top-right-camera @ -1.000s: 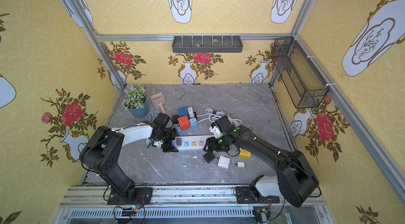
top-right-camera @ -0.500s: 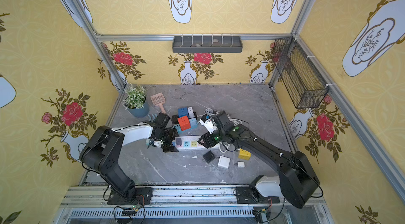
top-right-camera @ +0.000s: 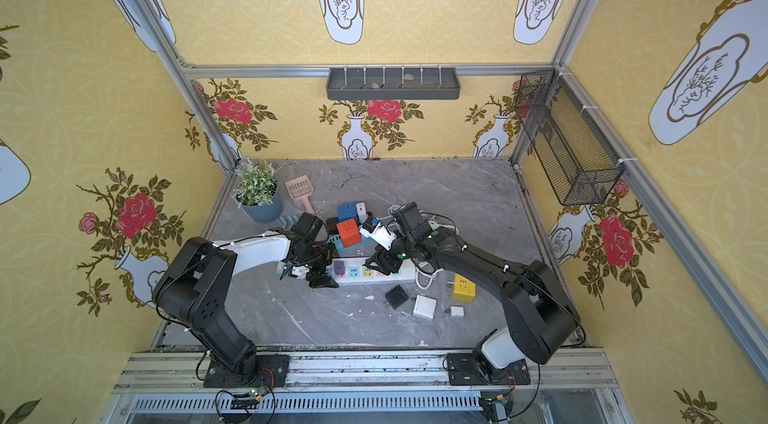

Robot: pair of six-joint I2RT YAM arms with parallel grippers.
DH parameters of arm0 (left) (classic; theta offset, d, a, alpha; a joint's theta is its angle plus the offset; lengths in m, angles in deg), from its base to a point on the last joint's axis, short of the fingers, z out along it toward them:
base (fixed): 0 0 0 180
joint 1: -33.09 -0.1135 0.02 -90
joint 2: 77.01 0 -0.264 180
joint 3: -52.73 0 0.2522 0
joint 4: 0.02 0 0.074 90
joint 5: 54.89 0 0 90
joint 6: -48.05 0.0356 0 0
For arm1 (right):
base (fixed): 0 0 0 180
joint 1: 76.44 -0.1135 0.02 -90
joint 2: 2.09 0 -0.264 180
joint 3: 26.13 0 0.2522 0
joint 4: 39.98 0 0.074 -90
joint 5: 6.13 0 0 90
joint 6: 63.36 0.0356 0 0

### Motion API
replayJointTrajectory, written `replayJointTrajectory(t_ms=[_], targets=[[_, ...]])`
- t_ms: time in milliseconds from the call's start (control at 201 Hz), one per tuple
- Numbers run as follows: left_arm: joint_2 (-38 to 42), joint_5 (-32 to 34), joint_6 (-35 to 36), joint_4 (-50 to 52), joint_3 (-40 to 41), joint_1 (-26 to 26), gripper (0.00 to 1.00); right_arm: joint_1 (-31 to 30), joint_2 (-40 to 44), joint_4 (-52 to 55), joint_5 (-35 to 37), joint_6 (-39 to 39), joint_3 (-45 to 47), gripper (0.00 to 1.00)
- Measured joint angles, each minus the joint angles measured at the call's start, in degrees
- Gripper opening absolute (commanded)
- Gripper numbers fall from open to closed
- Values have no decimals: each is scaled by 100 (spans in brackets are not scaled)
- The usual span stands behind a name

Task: Pull the plug off the socket
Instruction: Remove the plug from the socket.

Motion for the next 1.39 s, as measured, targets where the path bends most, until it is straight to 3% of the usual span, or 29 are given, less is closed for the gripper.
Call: replayJointTrajectory(t_ms=[274,732,1215,1394], targets=[[-39,-33,26,0,-35,-4,9,-503,-896,9,186,-715,-511,64],[-46,-52,31,0,-31,-7,9,-903,-1797,-472,702,-994,-905,63],[-31,-70,31,-7,-15,-11,9,-1126,-2275,-492,841,-1193,-1464,59],[-35,-70,31,-2,-24,-11,9,-1189,-2354,-474,841,-1274,-1567,52]])
